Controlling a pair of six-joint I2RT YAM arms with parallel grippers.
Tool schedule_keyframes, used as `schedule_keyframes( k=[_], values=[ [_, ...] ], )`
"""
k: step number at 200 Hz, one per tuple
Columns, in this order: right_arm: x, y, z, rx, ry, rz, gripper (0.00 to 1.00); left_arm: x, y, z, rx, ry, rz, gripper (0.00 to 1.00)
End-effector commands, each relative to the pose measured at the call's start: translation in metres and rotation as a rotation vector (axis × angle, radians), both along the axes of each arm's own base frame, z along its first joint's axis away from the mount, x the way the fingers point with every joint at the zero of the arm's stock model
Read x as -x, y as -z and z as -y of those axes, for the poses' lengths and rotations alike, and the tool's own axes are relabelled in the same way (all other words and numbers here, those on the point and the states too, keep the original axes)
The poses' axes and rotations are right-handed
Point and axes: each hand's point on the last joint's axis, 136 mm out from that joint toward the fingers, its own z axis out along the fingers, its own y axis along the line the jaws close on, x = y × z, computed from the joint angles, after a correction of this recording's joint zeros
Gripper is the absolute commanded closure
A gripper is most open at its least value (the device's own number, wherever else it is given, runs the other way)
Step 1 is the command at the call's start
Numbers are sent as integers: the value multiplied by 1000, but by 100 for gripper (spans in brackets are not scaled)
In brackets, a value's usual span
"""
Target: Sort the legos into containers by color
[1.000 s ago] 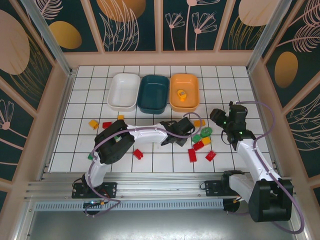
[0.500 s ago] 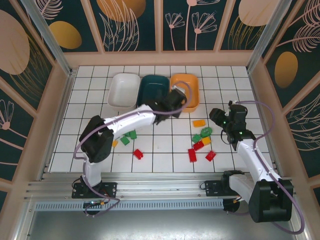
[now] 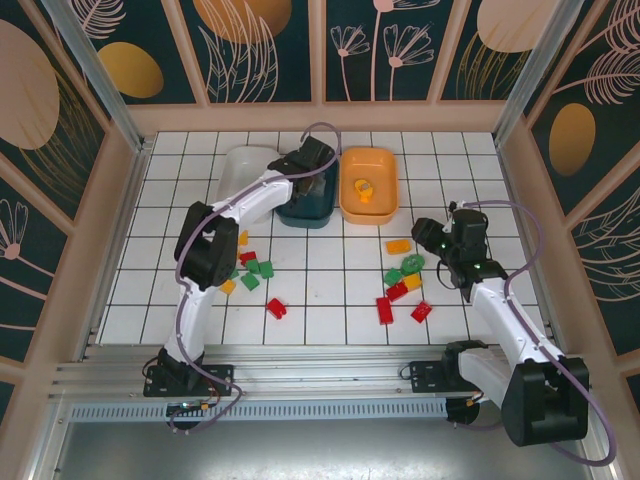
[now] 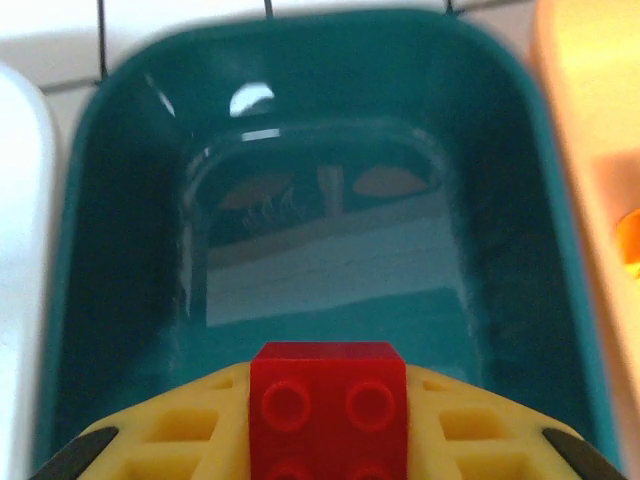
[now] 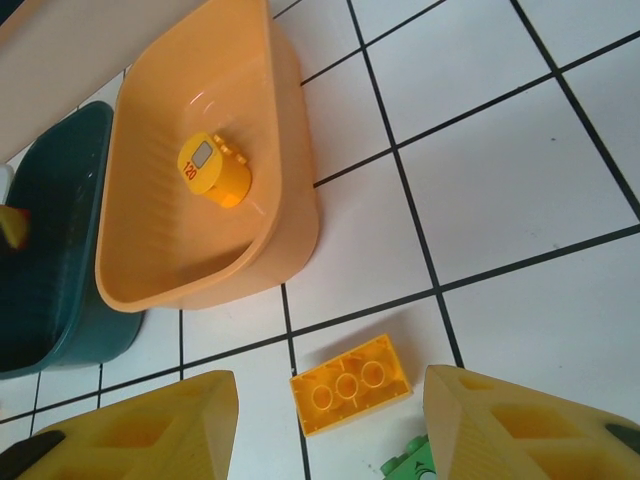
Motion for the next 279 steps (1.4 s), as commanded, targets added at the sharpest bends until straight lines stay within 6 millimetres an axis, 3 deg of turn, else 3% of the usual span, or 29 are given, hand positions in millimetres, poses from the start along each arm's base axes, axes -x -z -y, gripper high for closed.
schedule_keyframes(
  k=[1,34,65,86,118,135,148,162,194,219,248,279],
  values=[
    [1,2,-6,15,-26,-7,47,-1,2,-6,40,-21,-31,71],
    [3,7,-14,36,-45,-24,46,-2,12,-5,45,-22,-54,63],
    [4,4,-20,60,-56,-28,44,-2,11,-4,54,-23,-64,41],
    [5,0,-25,96,-61,-28,44,-1,-9,-1,83,-14,-37,26],
    [16,11,-40,171,-71,-78,44,11,-67,-1,193,-2,52,25],
    [29,29,-52,222,-101,-138,44,33,-101,-5,311,14,128,21],
    [40,43,-59,267,-128,-188,42,59,-111,-13,408,18,166,13],
    [52,55,-64,314,-147,-234,40,90,-121,-20,537,29,200,12],
    [69,78,-70,393,-181,-311,38,161,-82,-37,784,20,144,3],
    [71,87,-67,451,-169,-339,37,198,-60,-43,893,26,78,2],
    [70,93,-65,493,-165,-353,36,215,-48,-45,912,44,34,2],
    [64,97,-72,540,-176,-363,38,215,-49,-45,894,56,37,1]
  ],
)
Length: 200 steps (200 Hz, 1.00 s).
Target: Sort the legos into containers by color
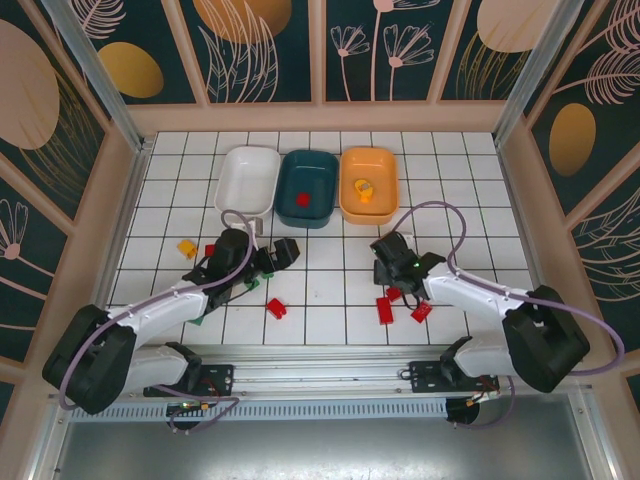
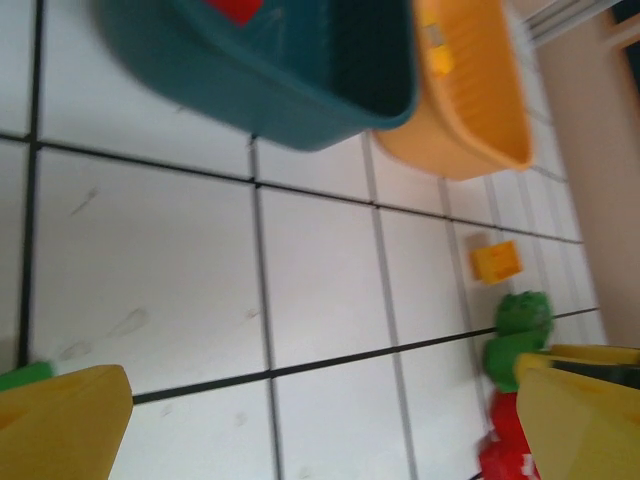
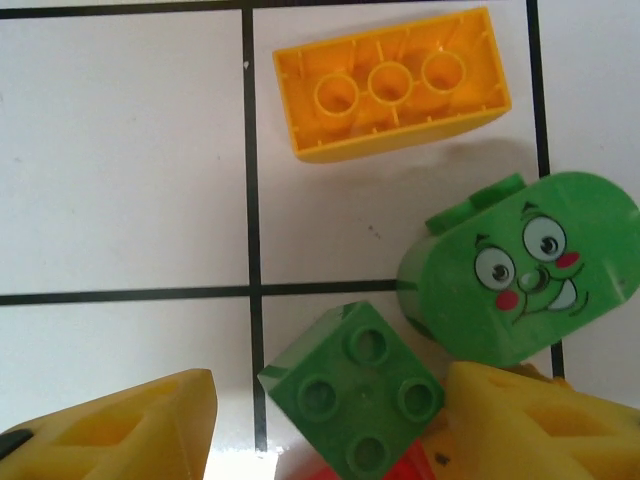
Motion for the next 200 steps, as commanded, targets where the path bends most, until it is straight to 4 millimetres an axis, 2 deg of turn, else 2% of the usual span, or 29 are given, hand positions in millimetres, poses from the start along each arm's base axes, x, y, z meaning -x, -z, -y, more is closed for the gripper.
schedule_keyframes(
  k=[1,24,54,86,127,135,151,160,180,200],
  values=[
    [-3,2,0,57,15,-6,38,-7,-33,10,85,22,81,1],
    [-3,5,-5,61,3,-10,42,-8,-34,12,84,31,81,1],
    [-10,-3,-13,59,-11,26,47,-9,-35,13,88,33,87,1],
    [-22,-3,-12,58,-1,51,44,-8,-38,13,89,37,93,1],
    [-30,2,-24,23,-26,44,45,-5,-39,10,82,33,97,1],
    [-29,4,-25,18,-29,39,49,-5,-40,10,83,32,99,1],
    [-29,1,-27,9,-31,47,67,-4,-41,8,78,26,103,2],
    [-32,-7,-29,-6,-31,68,75,-4,-42,5,73,17,106,1],
    [-40,-28,-36,-39,-35,120,84,-4,-42,-5,60,-34,106,1],
    [-53,-49,-48,-65,-51,173,87,-4,-36,-20,41,-118,86,1]
  ],
)
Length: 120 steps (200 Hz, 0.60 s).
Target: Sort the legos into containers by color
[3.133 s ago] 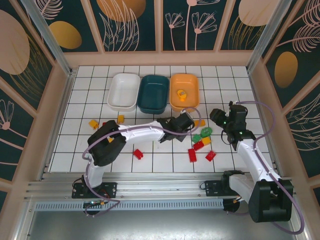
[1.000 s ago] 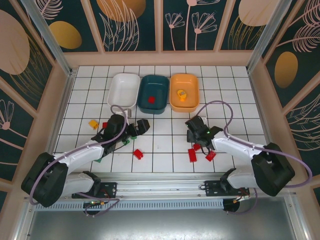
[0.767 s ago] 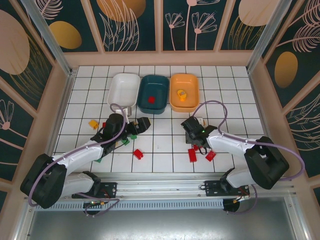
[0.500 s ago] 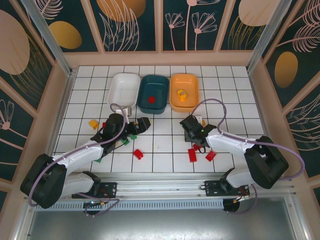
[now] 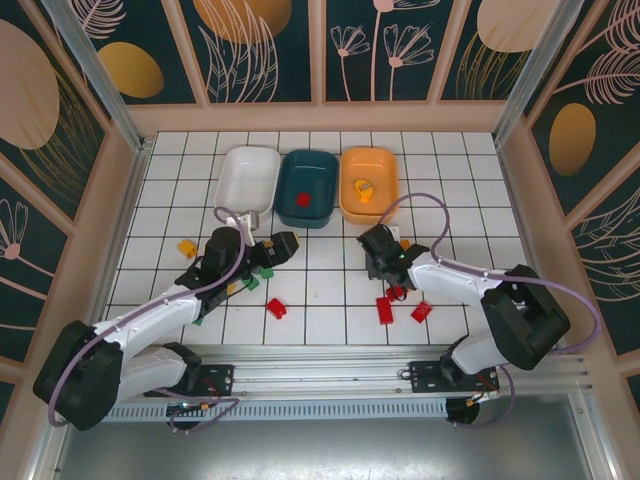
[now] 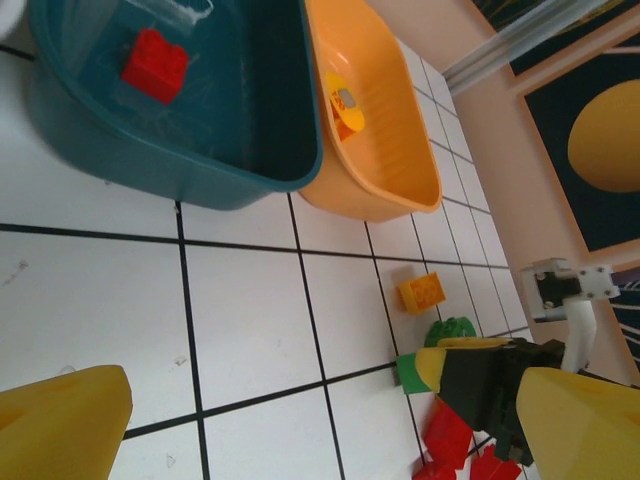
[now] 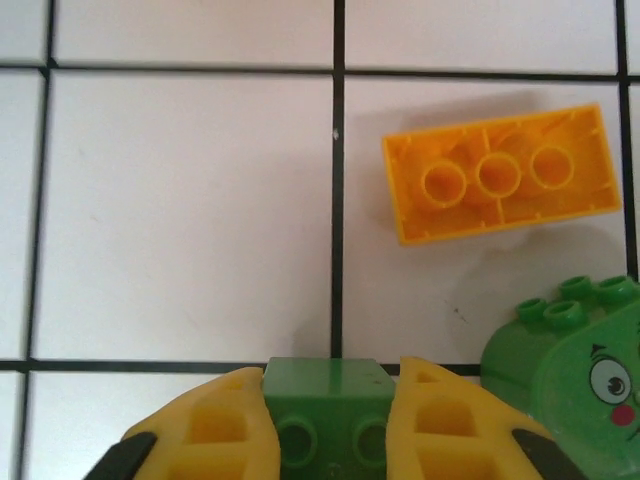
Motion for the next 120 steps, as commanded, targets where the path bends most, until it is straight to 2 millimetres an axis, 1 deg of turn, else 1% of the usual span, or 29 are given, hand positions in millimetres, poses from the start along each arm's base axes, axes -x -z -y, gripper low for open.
schedule_keyframes(
  k=[1,15,16,21,33,54,71,83,94,102,120],
  values=[
    [-25,-43,-18,-67,-3,124,88,-2,5,-20,-20,-107,-22,1],
    [-37,-59,-29,-87,-14,160,89,-1,8,-33,-35,-174,-36,2],
    [-38,-60,-30,-87,-17,161,89,-1,6,-34,-31,-181,-31,2],
    [-42,-65,-35,-96,-23,173,90,-1,10,-40,-45,-214,-45,1],
    [-55,-81,-54,-135,-52,206,90,0,11,-57,-65,-294,-53,1],
    [-82,-106,-97,-203,-124,263,90,6,13,-87,-74,-443,-63,1],
    [-103,-121,-143,-265,-216,302,90,11,12,-103,-65,-510,-58,1],
    [-117,-126,-173,-301,-268,321,90,15,12,-108,-64,-521,-54,1],
    [-131,-124,-195,-321,-297,326,91,16,15,-108,-62,-514,-63,1],
    [-139,-124,-212,-337,-329,330,91,16,18,-106,-57,-492,-77,1],
    [-155,-117,-240,-342,-373,338,91,17,24,-97,-16,-433,-103,1]
  ],
)
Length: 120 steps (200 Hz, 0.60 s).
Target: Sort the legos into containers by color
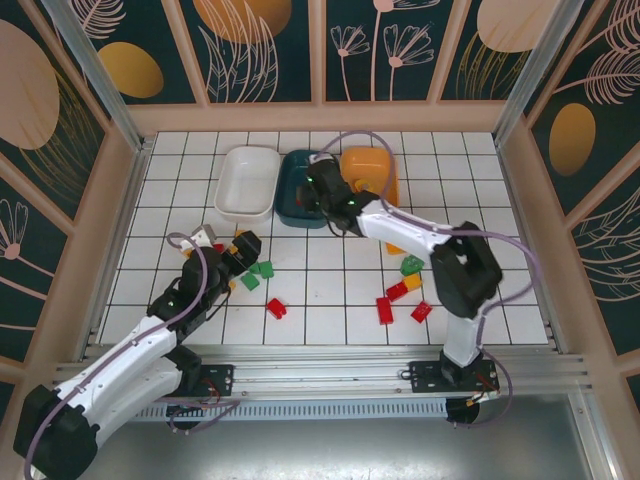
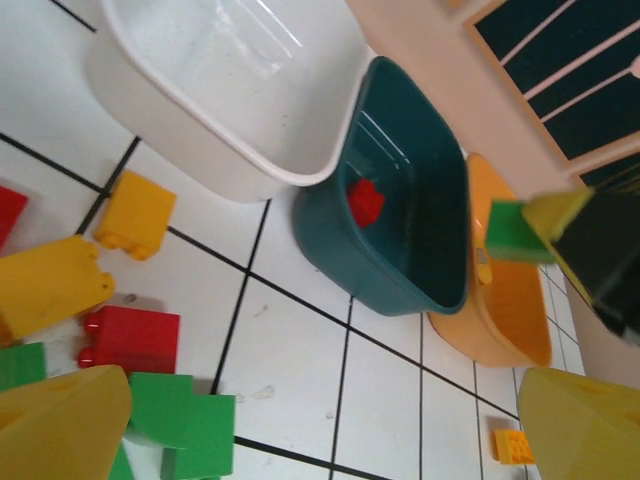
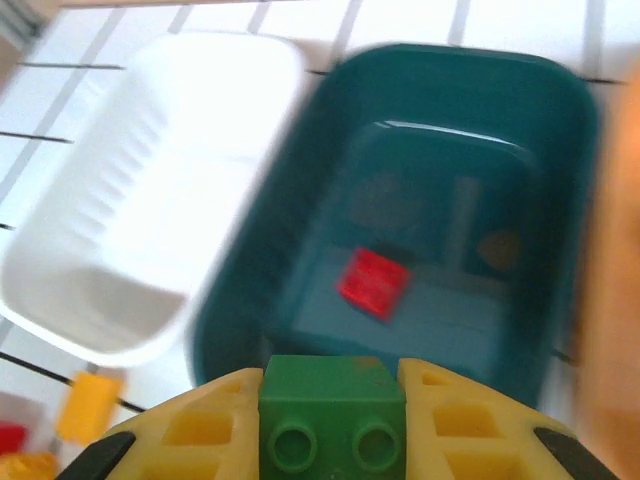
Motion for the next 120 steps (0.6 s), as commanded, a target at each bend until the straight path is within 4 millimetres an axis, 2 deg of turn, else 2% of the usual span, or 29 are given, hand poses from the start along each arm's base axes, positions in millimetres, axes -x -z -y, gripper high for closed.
schedule_keyframes(
  k=[1,34,68,100,120],
  values=[
    [-17,-6,-43,-34,-103,56,91,4,19,0,29,24,-61,1],
    [-36,4,-84,-18,-178,72,92,4,12,1,34,43,-51,1],
    [-33,7,-108,-19,-222,93,92,5,9,2,21,62,-46,1],
    [-39,42,-125,18,-243,21,92,5,11,2,20,58,-49,1],
    [-39,51,-130,34,-248,5,89,4,9,2,21,57,-46,1]
  ],
)
